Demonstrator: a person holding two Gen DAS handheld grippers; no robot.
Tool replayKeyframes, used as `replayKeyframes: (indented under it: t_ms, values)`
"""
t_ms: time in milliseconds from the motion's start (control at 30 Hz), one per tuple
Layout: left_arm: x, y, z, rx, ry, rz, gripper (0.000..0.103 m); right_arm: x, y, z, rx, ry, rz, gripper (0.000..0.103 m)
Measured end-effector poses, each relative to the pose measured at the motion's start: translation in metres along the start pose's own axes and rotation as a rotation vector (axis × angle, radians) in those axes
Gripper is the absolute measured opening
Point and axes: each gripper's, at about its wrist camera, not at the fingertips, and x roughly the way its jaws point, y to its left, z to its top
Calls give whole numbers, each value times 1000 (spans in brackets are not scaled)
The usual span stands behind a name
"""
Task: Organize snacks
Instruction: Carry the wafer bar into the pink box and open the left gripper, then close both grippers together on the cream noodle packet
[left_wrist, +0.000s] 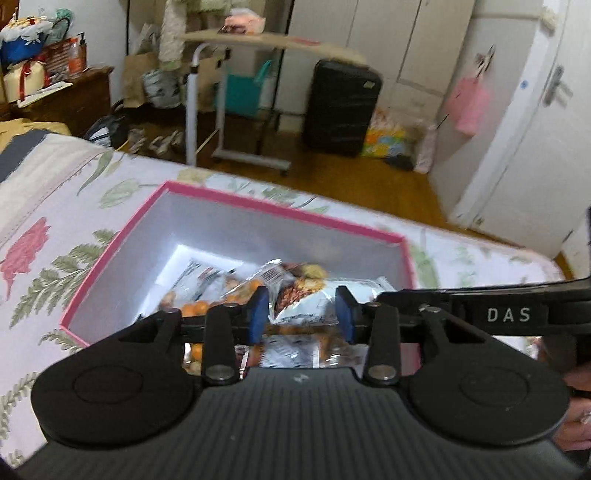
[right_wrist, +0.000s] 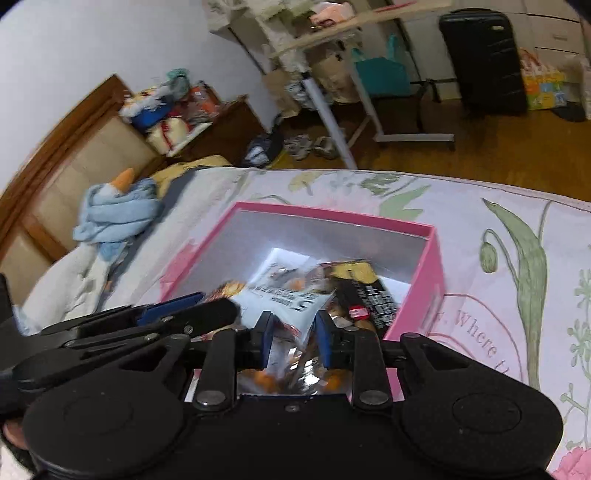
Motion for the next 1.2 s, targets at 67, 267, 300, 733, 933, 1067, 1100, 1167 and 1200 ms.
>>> replayKeyframes:
  t_ms: [67, 267, 300, 733, 933, 1067, 1100, 1167, 1200]
  values:
    - [2, 0, -3, 9, -1, 22, 42, 0, 0, -4, -11, -3, -28, 31]
    - [-15, -3, -8, 16, 24, -2, 43, -34, -3, -18, -38, -26, -40, 36]
    - [-20, -5, -9, 26, 30, -8, 43, -44, -4, -21, -46, -29, -39, 39]
    - [-69, -81, -26, 209, 112, -173, 45, -165, -21, -88, -108, -74, -132, 47]
    - [-58, -138, -36, 285, 144, -290, 49, -207, -56, -116, -67, -99, -254, 56]
    - [-32, -176, -39, 304, 160, -344, 53, -227, -97, -129, 27, -114, -348, 57]
    - [-23, -186, -39, 317, 168, -363, 56, -230, -107, -132, 46, -122, -367, 60]
    - [-2, -209, -43, 371, 166, -388, 61, -234, -125, -139, 67, -139, -421, 62]
    - [10, -221, -45, 386, 161, -373, 61, -235, -135, -143, 72, -149, -462, 63]
